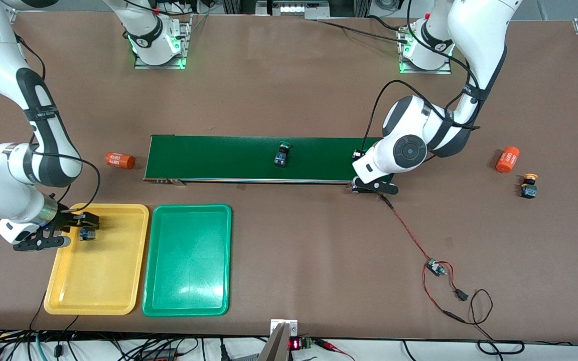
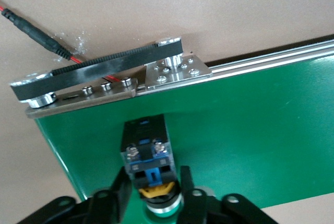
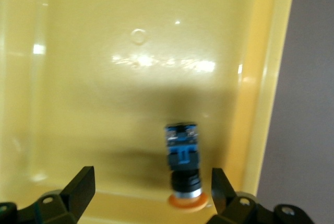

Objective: Sort buttons by color to trays
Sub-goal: 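Lower the button into the yellow tray while the left gripper places another, then move the right gripper to the belt end while the left gripper grasps a button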

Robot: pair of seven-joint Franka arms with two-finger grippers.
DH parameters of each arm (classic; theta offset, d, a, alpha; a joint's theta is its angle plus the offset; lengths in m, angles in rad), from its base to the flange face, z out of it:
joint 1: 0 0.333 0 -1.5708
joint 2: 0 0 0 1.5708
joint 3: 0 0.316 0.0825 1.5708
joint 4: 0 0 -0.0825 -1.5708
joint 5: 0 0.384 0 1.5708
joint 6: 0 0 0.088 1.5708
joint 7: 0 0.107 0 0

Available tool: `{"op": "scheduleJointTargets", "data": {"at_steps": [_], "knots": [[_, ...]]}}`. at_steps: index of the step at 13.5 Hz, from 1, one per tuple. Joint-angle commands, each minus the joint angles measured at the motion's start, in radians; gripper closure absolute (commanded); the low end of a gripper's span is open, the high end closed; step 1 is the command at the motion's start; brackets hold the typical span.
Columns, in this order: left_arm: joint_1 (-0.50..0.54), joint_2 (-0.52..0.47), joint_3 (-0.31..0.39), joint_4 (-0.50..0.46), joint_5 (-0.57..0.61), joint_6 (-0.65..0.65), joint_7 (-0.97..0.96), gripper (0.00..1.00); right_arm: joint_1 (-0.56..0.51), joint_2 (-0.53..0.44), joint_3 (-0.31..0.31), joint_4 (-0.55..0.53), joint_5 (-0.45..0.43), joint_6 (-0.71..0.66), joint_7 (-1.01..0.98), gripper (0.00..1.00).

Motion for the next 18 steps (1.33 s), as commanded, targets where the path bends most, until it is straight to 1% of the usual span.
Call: {"op": "scheduleJointTargets", "data": {"at_steps": [1,2,4,5,6,8,9,10,11,13,15,16,18], "knots": [[-0.005,-0.023,0.013,0.022,-0.022,-0.009,0.022,0.00,0.063,-0.118,-0.003,-0.011,0.059,-0.197,0.107,0.00],[0.006,-0.058,0.023,0.022,-0.021,-0.009,0.022,0.00,0.085,-0.155,-0.003,-0.010,0.060,-0.251,0.142,0.00],[0.059,-0.116,0.062,0.019,-0.008,-0.020,0.016,0.00,0.138,-0.229,-0.003,-0.001,0.068,-0.374,0.214,0.00],[0.107,-0.136,0.082,0.016,0.001,-0.036,0.016,0.00,0.164,-0.264,-0.003,0.001,0.094,-0.440,0.266,0.00],[0.181,-0.139,0.090,0.019,0.024,-0.049,0.017,0.00,0.180,-0.287,-0.003,0.016,0.122,-0.486,0.321,0.00],[0.297,-0.135,0.090,0.022,0.079,-0.041,0.027,0.00,0.235,-0.294,-0.002,0.080,0.128,-0.590,0.404,0.00],[0.332,-0.129,0.090,0.025,0.132,-0.038,0.055,0.00,0.258,-0.294,-0.002,0.105,0.130,-0.612,0.449,0.00],[0.358,-0.124,0.090,0.030,0.177,-0.038,0.097,0.00,0.288,-0.294,-0.002,0.121,0.130,-0.618,0.501,0.00],[0.407,-0.111,0.090,0.037,0.197,-0.038,0.143,0.00,0.322,-0.295,-0.002,0.122,0.130,-0.618,0.553,0.00],[0.469,-0.062,0.092,0.066,0.203,-0.037,0.222,0.00,0.382,-0.295,-0.002,0.122,0.130,-0.609,0.630,0.00],[0.538,0.003,0.090,0.121,0.200,-0.035,0.372,0.00,0.433,-0.292,-0.002,0.122,0.128,-0.603,0.636,0.00],[0.571,0.030,0.090,0.149,0.200,-0.035,0.466,0.00,0.457,-0.291,-0.002,0.118,0.117,-0.571,0.636,0.00],[0.637,0.095,0.087,0.209,0.197,-0.035,0.626,0.00,0.491,-0.303,-0.003,0.064,0.111,-0.459,0.632,0.00]]}}
